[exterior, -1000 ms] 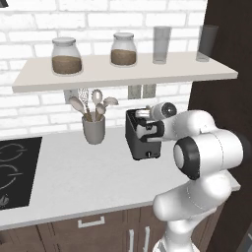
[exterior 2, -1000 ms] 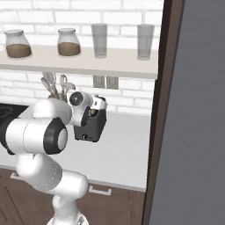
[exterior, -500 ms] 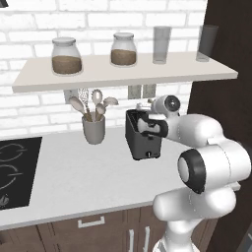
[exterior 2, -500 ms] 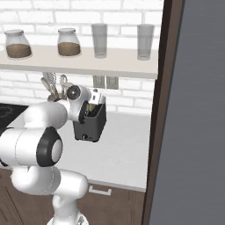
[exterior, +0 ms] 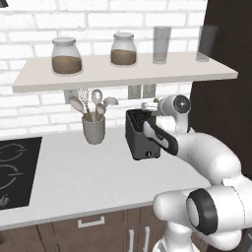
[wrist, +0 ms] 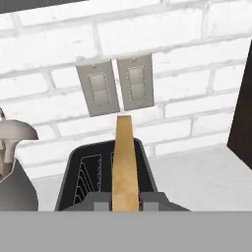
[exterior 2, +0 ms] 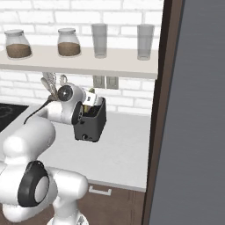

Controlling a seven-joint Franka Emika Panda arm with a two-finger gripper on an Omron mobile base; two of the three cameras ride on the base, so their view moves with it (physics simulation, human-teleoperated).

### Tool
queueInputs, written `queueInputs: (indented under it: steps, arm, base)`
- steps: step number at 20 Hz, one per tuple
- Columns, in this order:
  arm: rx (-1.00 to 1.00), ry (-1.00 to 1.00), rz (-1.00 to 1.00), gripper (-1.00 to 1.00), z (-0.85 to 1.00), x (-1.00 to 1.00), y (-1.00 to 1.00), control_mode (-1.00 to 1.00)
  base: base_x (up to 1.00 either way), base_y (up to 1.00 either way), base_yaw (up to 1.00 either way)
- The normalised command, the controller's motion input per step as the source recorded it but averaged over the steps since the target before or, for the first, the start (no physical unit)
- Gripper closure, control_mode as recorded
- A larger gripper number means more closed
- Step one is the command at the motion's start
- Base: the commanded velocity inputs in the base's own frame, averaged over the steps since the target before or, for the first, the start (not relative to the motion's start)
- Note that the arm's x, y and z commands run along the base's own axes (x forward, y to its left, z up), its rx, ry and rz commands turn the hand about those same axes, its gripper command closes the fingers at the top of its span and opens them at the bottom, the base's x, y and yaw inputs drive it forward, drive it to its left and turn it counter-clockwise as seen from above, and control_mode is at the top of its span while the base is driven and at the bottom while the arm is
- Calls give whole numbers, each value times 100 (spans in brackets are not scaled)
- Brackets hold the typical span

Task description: Start the toaster. Once the lever pops up, take the bread to the plate on the dining counter.

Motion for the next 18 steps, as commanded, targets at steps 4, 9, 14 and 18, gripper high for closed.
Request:
queueInputs:
  steps: [4,9,14,18]
  arm:
    - [9,8,-4,100,59,-87,0,-100]
    - [9,22,-4,100,47,-84,0,-100]
    - [9,31,-3,100,42,-79,0,-100]
    - [2,24,-2,100,21,-85,0,-100]
  base:
    - [0,0,0]
    - [0,0,0]
    - [0,0,0]
    - [0,0,0]
